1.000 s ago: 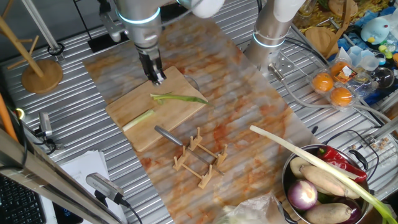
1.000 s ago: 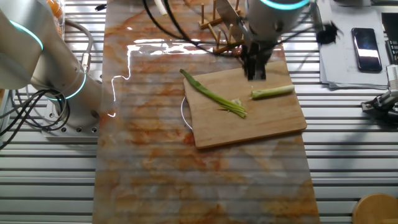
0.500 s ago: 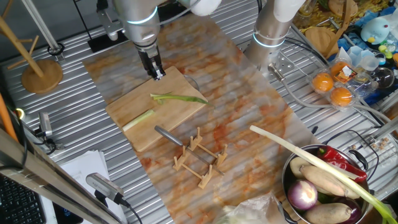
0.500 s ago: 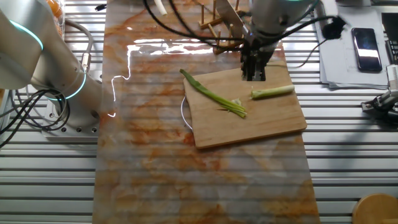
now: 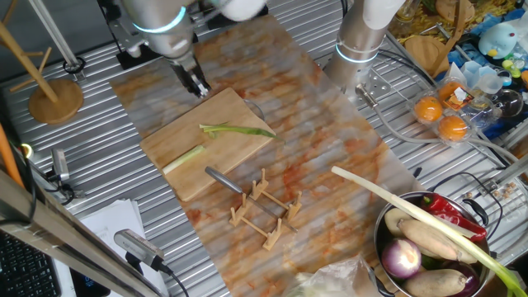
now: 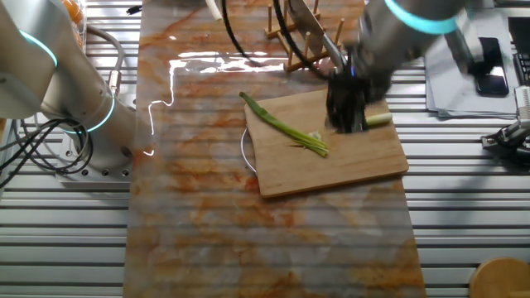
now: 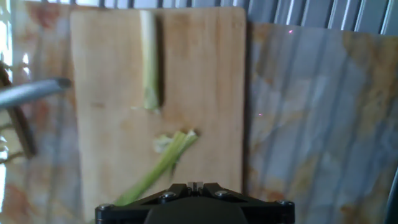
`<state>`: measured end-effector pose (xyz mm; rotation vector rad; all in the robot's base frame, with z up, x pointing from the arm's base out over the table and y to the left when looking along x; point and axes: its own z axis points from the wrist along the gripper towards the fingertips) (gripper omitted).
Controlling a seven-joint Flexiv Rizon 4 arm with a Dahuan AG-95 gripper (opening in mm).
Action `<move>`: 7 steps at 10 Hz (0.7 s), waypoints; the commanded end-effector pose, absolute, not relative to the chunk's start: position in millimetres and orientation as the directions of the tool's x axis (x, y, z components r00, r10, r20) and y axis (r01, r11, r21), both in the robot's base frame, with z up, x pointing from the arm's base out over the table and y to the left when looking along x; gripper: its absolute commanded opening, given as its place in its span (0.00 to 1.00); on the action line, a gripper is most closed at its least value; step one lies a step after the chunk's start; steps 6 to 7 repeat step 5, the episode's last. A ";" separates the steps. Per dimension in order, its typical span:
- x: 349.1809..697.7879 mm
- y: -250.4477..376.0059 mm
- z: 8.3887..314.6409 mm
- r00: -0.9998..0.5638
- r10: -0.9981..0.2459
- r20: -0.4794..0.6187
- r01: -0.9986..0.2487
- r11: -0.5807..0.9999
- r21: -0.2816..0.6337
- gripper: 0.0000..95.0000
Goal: Chop the scallions
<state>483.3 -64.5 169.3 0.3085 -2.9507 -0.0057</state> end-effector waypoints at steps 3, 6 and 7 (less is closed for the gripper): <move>486.3 -84.6 157.3 -0.972 -0.186 0.143 -0.186 0.982 0.011 0.00; 488.4 -83.4 157.9 -0.976 -0.166 0.145 -0.167 0.986 0.004 0.00; 488.4 -83.4 157.9 -0.976 -0.166 0.145 -0.167 0.986 0.004 0.00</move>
